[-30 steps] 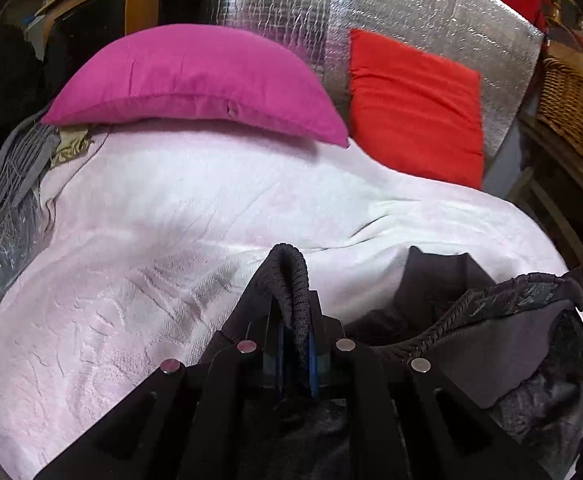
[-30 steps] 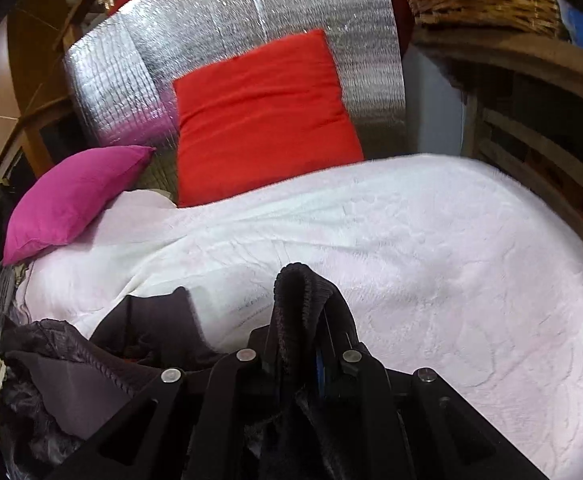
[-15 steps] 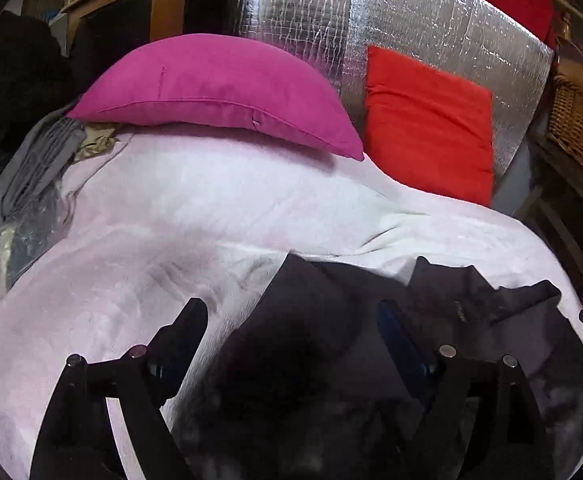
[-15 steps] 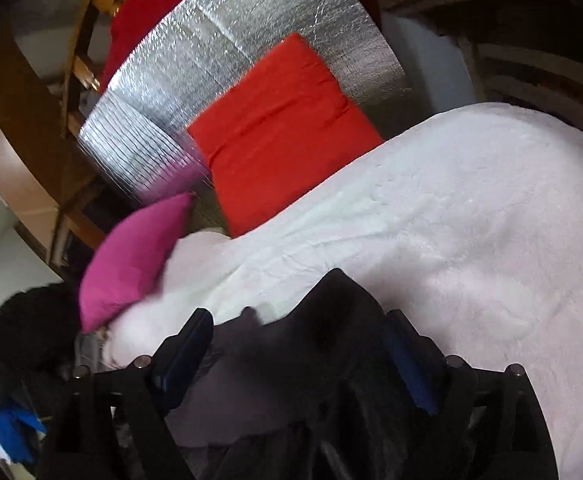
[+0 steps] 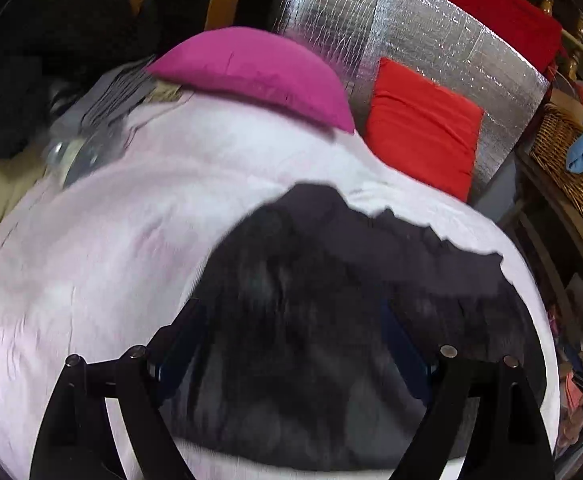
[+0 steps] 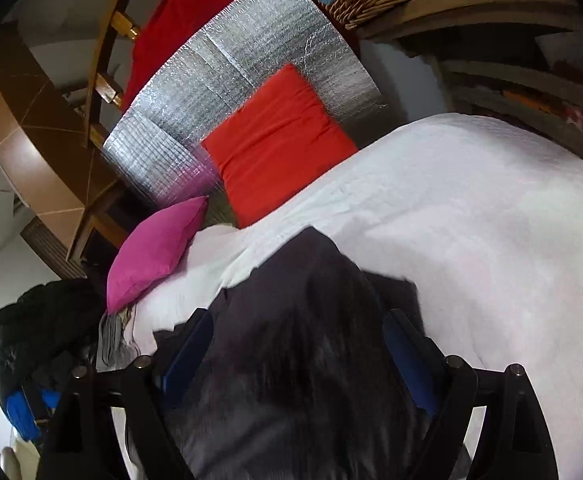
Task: Fold large clothes
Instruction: 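Withdraw both tools from the jacket folded in half, then grasp the folded jacket edge with both tools and fold it over again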
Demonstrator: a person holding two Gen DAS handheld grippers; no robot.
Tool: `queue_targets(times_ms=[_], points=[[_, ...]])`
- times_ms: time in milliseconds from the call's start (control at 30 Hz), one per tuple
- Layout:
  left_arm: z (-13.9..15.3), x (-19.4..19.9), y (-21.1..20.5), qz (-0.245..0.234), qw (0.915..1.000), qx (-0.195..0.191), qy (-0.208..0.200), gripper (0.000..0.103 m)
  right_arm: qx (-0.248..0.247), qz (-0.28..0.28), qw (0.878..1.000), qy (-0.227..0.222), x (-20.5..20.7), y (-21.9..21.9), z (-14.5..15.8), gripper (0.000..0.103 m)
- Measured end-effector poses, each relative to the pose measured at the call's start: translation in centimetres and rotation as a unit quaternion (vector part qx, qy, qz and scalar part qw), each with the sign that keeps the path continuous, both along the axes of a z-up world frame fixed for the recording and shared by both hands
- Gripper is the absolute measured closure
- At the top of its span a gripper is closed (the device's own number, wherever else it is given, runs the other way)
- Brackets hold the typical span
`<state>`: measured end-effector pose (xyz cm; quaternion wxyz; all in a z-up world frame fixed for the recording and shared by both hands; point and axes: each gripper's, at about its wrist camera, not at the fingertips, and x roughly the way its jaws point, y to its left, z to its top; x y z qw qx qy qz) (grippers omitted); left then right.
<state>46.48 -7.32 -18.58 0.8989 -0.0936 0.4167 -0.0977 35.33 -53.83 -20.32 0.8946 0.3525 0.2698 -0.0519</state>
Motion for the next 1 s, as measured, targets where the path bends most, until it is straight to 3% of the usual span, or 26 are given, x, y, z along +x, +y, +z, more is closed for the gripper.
queue_targets(times_ms=[200,300,400,567,800,1000], points=[[-2.5,-4.2,1.1,0.021,0.9985,0.050,-0.010,0.015,0.032,-0.006,0.999,0.003,-5.3,0.8,-1.1,0.014],[-3.9,-3.7,1.1,0.014,0.9972,0.063,0.039,0.015,0.053,-0.004,0.998,0.023,-7.1,1.1,-2.9,0.014],[-4.0,-4.0,1.5,0.023,0.9972,0.068,0.021,0.015,0.063,-0.008,0.997,0.051,-7.8,1.4,-3.8,0.014],[-4.2,-3.5,2.8,0.056,0.9910,0.121,0.001,0.015,0.048,-0.035,0.998,0.026,-9.0,0.9,-2.8,0.013],[-5.0,-1.4,5.5,0.069,0.9928,0.096,0.021,0.015,0.032,-0.051,0.996,0.062,-6.9,-0.7,-4.7,0.013],[-6.0,0.7,4.9,0.037,0.9954,0.079,0.040,0.015,0.043,-0.056,0.995,0.075,-5.2,-2.6,-6.3,0.013]])
